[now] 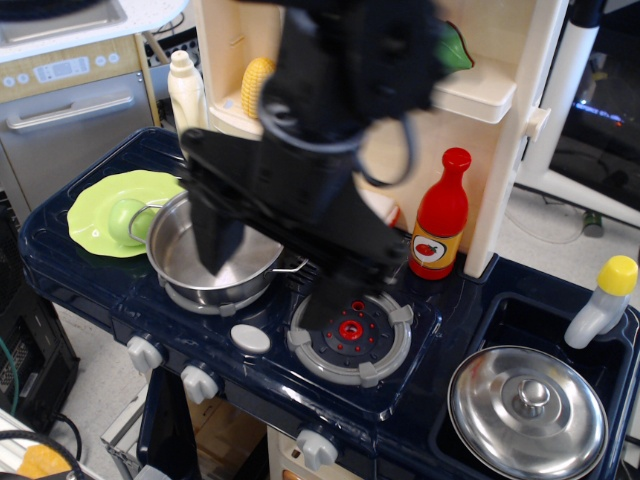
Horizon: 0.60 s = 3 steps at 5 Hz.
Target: Put lid on pot or pan
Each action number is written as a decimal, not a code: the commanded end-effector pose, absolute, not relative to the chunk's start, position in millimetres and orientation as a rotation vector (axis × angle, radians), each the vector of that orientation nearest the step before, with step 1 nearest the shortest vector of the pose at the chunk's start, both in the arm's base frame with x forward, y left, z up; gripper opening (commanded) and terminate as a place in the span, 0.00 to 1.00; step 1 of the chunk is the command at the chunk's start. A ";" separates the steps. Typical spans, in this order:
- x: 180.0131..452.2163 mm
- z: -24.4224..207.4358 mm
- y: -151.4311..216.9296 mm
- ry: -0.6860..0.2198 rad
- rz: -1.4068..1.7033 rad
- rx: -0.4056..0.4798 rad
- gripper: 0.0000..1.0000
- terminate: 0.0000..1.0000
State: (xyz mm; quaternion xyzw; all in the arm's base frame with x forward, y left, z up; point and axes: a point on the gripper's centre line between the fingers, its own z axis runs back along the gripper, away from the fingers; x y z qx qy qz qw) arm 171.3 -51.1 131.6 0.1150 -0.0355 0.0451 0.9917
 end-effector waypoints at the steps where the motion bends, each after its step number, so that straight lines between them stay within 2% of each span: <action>1: 204.2 104.0 -142.4 -0.149 0.074 0.116 1.00 0.00; 2: 234.7 85.1 -194.9 -0.163 0.011 0.019 1.00 0.00; 3: 259.5 75.0 -213.0 -0.168 -0.024 -0.009 1.00 0.00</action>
